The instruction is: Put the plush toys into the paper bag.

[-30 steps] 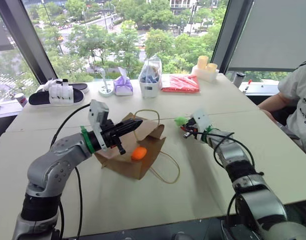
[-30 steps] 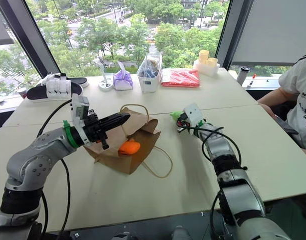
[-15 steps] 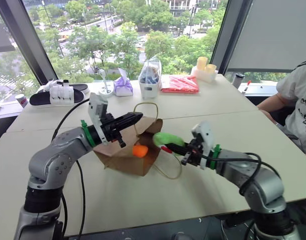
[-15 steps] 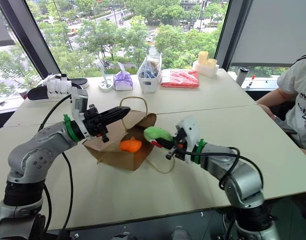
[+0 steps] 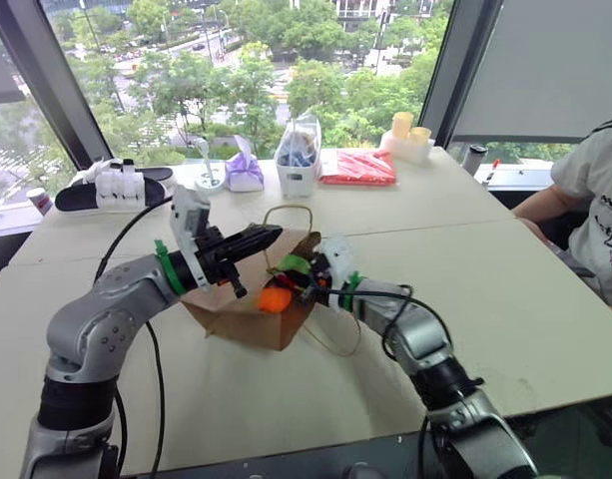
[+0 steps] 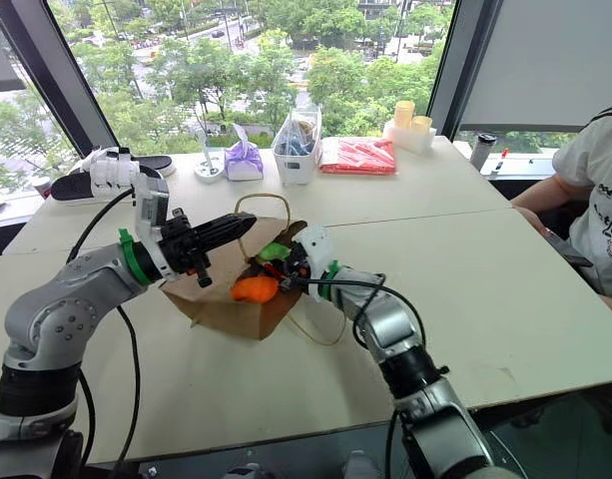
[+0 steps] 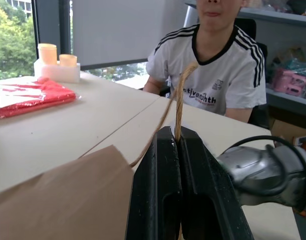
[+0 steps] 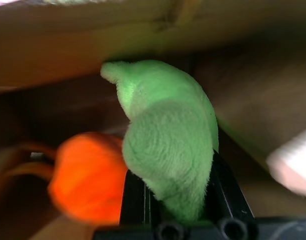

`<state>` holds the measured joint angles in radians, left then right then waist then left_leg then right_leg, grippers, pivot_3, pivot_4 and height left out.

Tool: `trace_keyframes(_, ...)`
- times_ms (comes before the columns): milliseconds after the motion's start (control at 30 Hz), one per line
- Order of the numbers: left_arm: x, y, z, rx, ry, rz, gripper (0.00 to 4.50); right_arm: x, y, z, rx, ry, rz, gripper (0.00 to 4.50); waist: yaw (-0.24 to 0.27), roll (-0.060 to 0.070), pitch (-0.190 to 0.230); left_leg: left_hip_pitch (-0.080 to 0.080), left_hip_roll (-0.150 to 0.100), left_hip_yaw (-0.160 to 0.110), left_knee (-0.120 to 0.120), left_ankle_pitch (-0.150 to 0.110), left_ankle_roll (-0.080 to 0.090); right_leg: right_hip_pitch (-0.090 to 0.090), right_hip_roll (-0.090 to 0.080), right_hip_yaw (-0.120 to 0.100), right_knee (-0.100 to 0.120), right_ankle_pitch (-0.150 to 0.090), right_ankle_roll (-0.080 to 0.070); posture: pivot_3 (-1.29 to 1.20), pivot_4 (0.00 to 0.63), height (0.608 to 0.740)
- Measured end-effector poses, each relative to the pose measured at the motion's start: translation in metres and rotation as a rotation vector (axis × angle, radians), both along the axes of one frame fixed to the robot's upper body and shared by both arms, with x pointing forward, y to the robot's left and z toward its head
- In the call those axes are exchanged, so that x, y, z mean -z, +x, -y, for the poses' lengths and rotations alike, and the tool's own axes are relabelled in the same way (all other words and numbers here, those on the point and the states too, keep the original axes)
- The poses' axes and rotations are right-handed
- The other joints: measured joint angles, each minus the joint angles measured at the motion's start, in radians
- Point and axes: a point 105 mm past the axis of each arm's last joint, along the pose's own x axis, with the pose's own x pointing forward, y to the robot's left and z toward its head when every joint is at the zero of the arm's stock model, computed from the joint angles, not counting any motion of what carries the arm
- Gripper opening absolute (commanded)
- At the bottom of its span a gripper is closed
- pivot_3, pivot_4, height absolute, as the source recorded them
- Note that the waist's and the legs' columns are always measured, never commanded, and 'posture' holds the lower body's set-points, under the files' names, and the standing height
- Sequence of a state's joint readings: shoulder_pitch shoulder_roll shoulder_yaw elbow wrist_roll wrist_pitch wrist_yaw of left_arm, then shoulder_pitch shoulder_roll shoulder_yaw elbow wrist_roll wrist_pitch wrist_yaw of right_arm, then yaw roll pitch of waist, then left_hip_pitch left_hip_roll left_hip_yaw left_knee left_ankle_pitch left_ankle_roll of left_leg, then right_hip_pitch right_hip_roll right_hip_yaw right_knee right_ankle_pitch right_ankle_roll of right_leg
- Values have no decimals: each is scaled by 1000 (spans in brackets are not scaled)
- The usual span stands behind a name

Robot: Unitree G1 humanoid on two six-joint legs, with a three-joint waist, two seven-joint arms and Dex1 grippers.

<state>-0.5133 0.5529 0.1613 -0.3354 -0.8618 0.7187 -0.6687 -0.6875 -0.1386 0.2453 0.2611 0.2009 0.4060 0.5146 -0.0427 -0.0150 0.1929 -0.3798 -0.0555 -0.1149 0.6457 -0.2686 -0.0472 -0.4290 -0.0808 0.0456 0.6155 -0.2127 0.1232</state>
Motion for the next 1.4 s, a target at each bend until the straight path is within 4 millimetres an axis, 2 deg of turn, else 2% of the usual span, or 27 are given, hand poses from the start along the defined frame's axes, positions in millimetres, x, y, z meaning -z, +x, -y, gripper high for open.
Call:
trace_keyframes(33, 0, 0, 0, -4, -2, -1, 0, 4, 2, -2, 2, 0, -2, 892, 0, 0, 0, 0, 0, 0, 0, 0, 0, 0, 0, 0, 0, 0, 0, 0, 150, 740)
trace_keyframes(167, 1, 1, 0, -17, -10, -3, 0, 13, 6, -7, 2, 0, 1, 2736, 0, 0, 0, 0, 0, 0, 0, 0, 0, 0, 0, 0, 0, 0, 0, 0, 150, 740)
trace_keyframes(267, 1, 2, 0, -21, -15, -3, 0, 6, 5, -5, -2, 22, 17, 4295, 0, 0, 0, 0, 0, 0, 0, 0, 0, 0, 0, 0, 0, 0, 0, 0, 150, 740)
trace_keyframes(333, 1, 2, 0, -21, -16, -1, 0, 0, 0, -2, -22, 27, 17, 4413, 0, 0, 0, 0, 0, 0, 0, 0, 0, 0, 0, 0, 0, 0, 0, 0, 150, 740)
trace_keyframes(500, 2, 2, 0, -26, -19, -2, 0, -21, -45, 18, -168, 28, 5, 4413, 4, 0, 0, -2, 0, -1, 0, 0, 0, 0, 0, 0, -1, 0, 0, 0, 150, 740)
trace_keyframes(567, 3, 3, 0, -30, -16, 1, 0, -32, -69, 34, -222, 16, 0, 4413, 8, 0, 0, -2, 0, -1, 1, 0, 0, 0, 0, -1, -1, 0, 0, 0, 150, 740)
trace_keyframes(667, 2, 3, 0, -30, -20, 6, 0, -31, -83, 56, -222, -31, -34, 4413, 8, 0, 0, -1, 0, 0, 1, 0, 0, 1, 0, 0, -1, 0, 0, 0, 150, 740)
trace_keyframes(767, 4, 4, 3, -20, -23, 1, 0, -10, -82, 74, -171, -74, -105, 4413, 4, 0, 0, 1, 0, 1, 1, 0, 0, 2, 0, 0, -1, 0, 0, 0, 150, 740)
trace_keyframes(933, 7, 5, 7, -5, -16, -7, 0, 36, -58, 100, -14, -168, -191, 4413, 3, 0, 0, 1, 0, 2, 1, 0, 0, 2, 0, 0, -1, 0, 0, 0, 150, 740)
trace_keyframes(1033, 8, 5, 7, -3, -15, -6, 0, 44, -46, 100, 24, -175, -199, 4413, 1, 0, 0, 1, 0, 2, 1, 0, 0, 2, 0, 1, -1, 0, 0, 0, 150, 740)
trace_keyframes(1100, 8, 4, 8, 0, -17, -7, 0, 43, -37, 99, 42, -174, -194, 3912, 1, 0, 0, 1, 0, 2, 1, 0, 0, 2, 0, 1, -1, 0, 0, 0, 150, 740)
trace_keyframes(1167, 8, 3, 9, 2, -15, -2, 0, 43, -30, 99, 55, -183, -182, 3094, 2, 0, 0, 1, 0, 2, 1, 0, 0, 2, 0, 1, -1, 0, 0, 0, 150, 740)
trace_keyframes(1367, 7, 3, 9, -8, -15, -2, 0, 44, -28, 97, 31, -217, -157, 32, 6, 0, 0, 1, 0, 2, 1, 0, 0, 2, 0, 1, -1, 0, 0, 0, 150, 740)
trace_keyframes(1400, 7, 4, 8, -12, -16, -2, 0, 45, -29, 96, 17, -233, -149, 32, 5, 0, 0, 1, 0, 2, 1, 0, 0, 2, 0, 1, -1, 0, 0, 0, 150, 740)
